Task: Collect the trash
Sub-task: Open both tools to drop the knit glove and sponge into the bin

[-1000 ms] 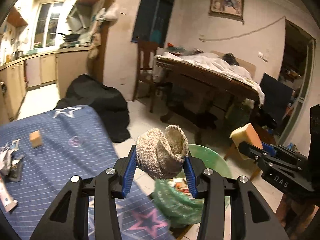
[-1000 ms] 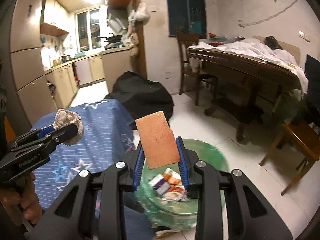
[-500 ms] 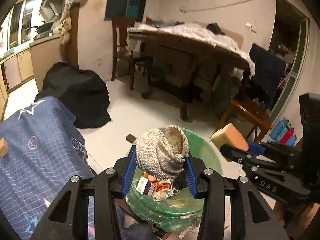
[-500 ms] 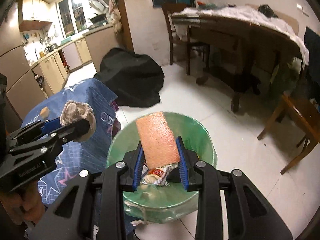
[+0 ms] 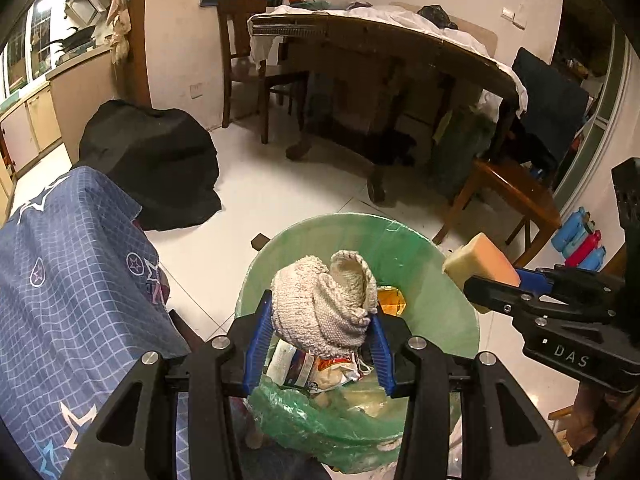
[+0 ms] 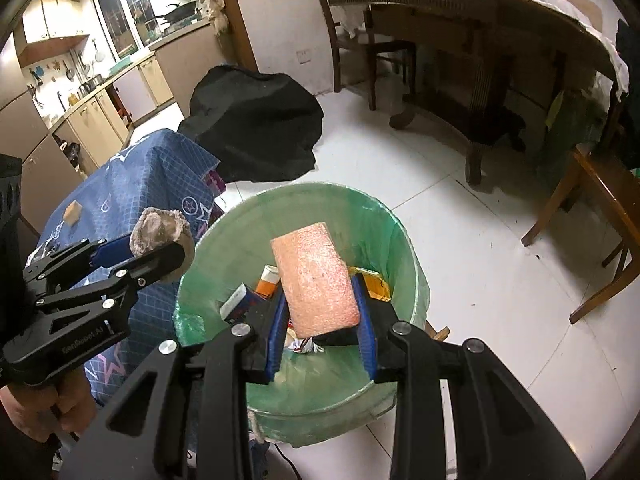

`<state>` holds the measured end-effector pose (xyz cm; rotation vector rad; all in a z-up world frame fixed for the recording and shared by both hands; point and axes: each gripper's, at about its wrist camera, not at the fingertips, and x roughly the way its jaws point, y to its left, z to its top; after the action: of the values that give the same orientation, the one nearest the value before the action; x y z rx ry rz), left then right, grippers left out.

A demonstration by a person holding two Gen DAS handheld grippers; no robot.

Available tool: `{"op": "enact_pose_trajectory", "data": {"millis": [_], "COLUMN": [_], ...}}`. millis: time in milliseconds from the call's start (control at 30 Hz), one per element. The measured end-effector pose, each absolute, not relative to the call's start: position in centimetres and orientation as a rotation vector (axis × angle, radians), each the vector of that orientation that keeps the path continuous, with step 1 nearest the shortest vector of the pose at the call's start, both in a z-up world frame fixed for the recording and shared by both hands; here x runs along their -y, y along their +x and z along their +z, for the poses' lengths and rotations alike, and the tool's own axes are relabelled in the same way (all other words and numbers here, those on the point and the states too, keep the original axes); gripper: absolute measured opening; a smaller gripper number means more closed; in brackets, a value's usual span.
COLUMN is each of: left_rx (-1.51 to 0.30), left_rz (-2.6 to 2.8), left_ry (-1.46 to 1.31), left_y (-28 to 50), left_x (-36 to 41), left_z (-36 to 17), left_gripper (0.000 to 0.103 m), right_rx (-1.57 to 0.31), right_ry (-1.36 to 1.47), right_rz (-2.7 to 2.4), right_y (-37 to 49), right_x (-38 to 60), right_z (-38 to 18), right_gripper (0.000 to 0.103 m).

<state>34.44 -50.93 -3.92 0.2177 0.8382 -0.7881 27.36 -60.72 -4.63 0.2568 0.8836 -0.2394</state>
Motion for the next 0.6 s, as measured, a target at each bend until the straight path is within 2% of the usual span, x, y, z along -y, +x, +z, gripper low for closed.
{"op": "enact_pose_trajectory", "data": {"millis": [533,600], "left_rx": [-0.85,-0.848], "left_rz": [-0.79,-0.783], "left_ry": [0.224,0.22], "left_y": [34.93,34.98], "left_x": [51.52,51.48], "left_z": [-4.7,-4.78], "left_gripper": [0.046,0.052], "right_rx": [-0.899,-0.898], "right_ry": [0.269,0.275], "right_rz": [-0.229,-0.223], "right_y": [27.52,27.52], "right_x": [61.67,61.72], "right_z": [-5.59,-5.66], "right_gripper": [0.03,0.03]}}
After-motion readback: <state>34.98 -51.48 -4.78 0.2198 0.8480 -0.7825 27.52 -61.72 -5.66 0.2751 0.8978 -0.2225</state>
